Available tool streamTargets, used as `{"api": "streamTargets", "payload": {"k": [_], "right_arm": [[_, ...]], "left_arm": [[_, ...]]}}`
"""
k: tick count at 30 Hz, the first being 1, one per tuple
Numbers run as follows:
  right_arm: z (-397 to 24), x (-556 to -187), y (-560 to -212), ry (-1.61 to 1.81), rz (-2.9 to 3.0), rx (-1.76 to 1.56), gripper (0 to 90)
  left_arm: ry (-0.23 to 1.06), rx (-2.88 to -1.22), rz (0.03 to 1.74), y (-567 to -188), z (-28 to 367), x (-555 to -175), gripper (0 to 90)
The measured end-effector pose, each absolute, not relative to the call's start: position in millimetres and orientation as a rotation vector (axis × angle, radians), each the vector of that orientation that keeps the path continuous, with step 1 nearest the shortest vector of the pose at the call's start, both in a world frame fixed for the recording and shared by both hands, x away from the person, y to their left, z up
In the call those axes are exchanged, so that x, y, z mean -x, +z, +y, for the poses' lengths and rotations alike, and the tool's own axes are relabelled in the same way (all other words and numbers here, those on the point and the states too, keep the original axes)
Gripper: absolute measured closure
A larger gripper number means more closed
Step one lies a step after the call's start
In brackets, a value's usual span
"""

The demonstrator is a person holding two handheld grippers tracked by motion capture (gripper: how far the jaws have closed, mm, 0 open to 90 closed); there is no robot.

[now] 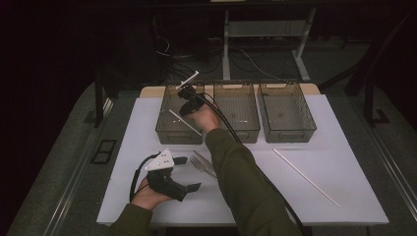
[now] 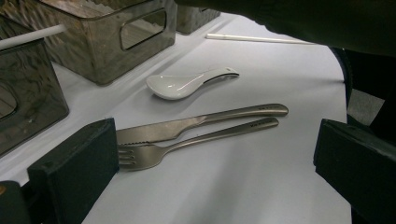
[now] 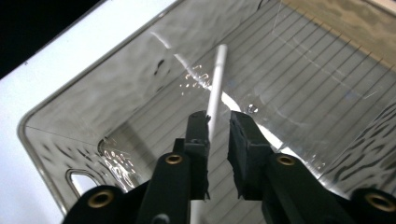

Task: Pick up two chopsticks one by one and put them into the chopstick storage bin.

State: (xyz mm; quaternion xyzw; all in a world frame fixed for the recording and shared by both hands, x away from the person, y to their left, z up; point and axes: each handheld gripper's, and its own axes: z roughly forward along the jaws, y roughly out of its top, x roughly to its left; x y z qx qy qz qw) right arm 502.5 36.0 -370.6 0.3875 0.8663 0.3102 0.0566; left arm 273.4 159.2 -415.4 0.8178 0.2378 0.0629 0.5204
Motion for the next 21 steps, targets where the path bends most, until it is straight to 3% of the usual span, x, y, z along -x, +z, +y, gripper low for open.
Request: {"api": "streamTargets", "payload": {"k": [16, 17, 21], "right_arm": [[6, -491, -349, 1.079, 2.619, -1.147, 47.1], [3, -490, -348, 1.079, 2.621, -1.139, 47.9], [-5, -479, -344, 1.098, 2.668, -1.071, 78.9]], "left_arm": [[0.157, -1.969, 0.569, -416, 159, -273, 0.0], [0.158, -1.97, 0.57, -416, 159, -273, 0.0], [0.162, -1.972, 0.568, -416, 159, -273, 0.0]]}}
